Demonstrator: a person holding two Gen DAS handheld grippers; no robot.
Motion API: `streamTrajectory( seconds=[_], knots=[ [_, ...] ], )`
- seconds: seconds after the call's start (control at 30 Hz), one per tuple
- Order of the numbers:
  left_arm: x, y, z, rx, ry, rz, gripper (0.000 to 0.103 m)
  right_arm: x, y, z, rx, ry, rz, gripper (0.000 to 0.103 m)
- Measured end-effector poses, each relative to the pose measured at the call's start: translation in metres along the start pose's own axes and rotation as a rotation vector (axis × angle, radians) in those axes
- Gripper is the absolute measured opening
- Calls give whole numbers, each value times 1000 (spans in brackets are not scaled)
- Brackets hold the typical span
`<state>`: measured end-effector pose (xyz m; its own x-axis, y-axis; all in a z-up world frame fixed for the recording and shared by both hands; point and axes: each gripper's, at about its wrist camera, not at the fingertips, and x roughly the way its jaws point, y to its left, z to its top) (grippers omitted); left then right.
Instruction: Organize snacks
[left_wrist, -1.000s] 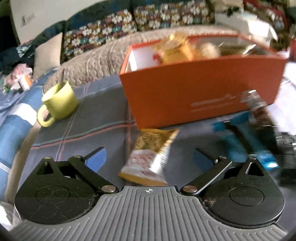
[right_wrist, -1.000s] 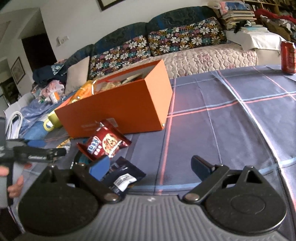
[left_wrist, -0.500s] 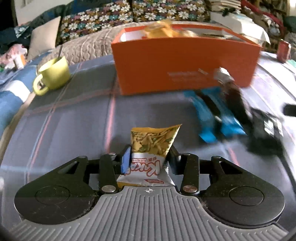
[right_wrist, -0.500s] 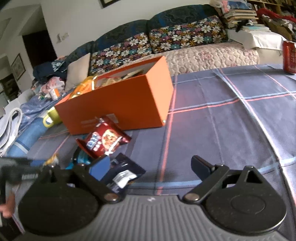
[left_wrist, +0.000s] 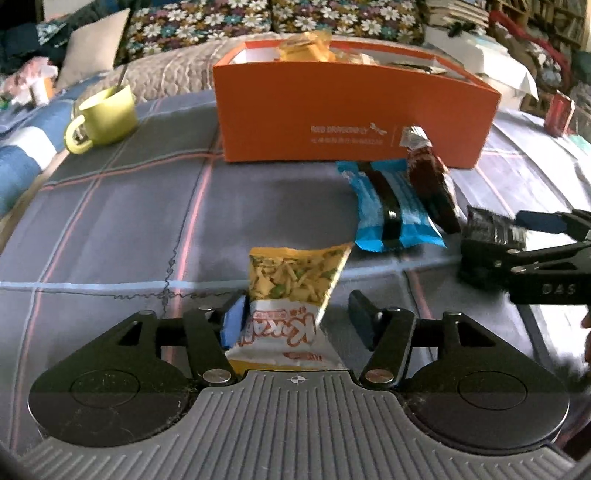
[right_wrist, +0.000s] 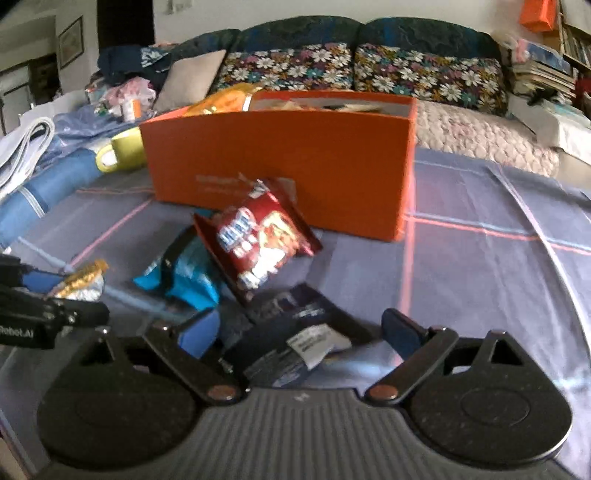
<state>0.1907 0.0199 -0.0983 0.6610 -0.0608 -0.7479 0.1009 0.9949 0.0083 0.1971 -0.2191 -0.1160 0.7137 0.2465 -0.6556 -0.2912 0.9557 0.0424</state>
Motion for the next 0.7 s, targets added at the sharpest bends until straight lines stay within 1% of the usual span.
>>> streamTrajectory(
  seconds=[0.03, 0.1, 0.13, 0.2, 0.27, 0.33, 0.43, 0.47, 0.5, 0.57, 0.6, 0.63, 0.67, 0.7],
  knots=[
    [-2, -1, -3, 14, -5, 7, 41, -5, -4, -3, 3, 8, -8, 94],
    [-7, -6, -9, 45, -16, 23, 48, -17, -12, -13, 1, 9, -29, 94],
    [-8, -7, -10, 53, -18, 29, 50, -22, -16, -16, 3, 9, -34, 94],
    [-15, -8, -12, 56, -39, 53, 54, -30, -23, -21, 34, 6, -23, 94],
    [-25, -6, -11, 42, -87, 77, 57, -39, -35, -26, 102, -9, 8, 94],
    [-37, 2, -7, 8, -137, 87, 59, -42, -44, -28, 163, -25, 30, 94],
    [-45, 17, -2, -56, -174, 96, 65, -43, -46, -26, 193, -28, 19, 94],
    [-43, 21, -1, -66, -166, 100, 65, -42, -44, -25, 187, -26, 20, 94],
    [-38, 25, 0, -65, -142, 103, 64, -41, -42, -25, 177, -24, 22, 94],
    [-24, 25, -3, -32, -69, 53, 63, -41, -38, -25, 157, -20, 28, 94],
    [-18, 24, -5, -18, -40, 10, 64, -40, -37, -24, 149, -18, 28, 94],
    [-10, 21, -8, 0, 5, -4, 65, -40, -37, -24, 144, -18, 25, 94],
    [-7, 18, -10, 9, 10, 15, 72, -40, -37, -25, 143, -19, 23, 94],
    [-6, 16, -10, 16, 1, 50, 74, -40, -37, -25, 148, -21, 23, 94]
  ],
)
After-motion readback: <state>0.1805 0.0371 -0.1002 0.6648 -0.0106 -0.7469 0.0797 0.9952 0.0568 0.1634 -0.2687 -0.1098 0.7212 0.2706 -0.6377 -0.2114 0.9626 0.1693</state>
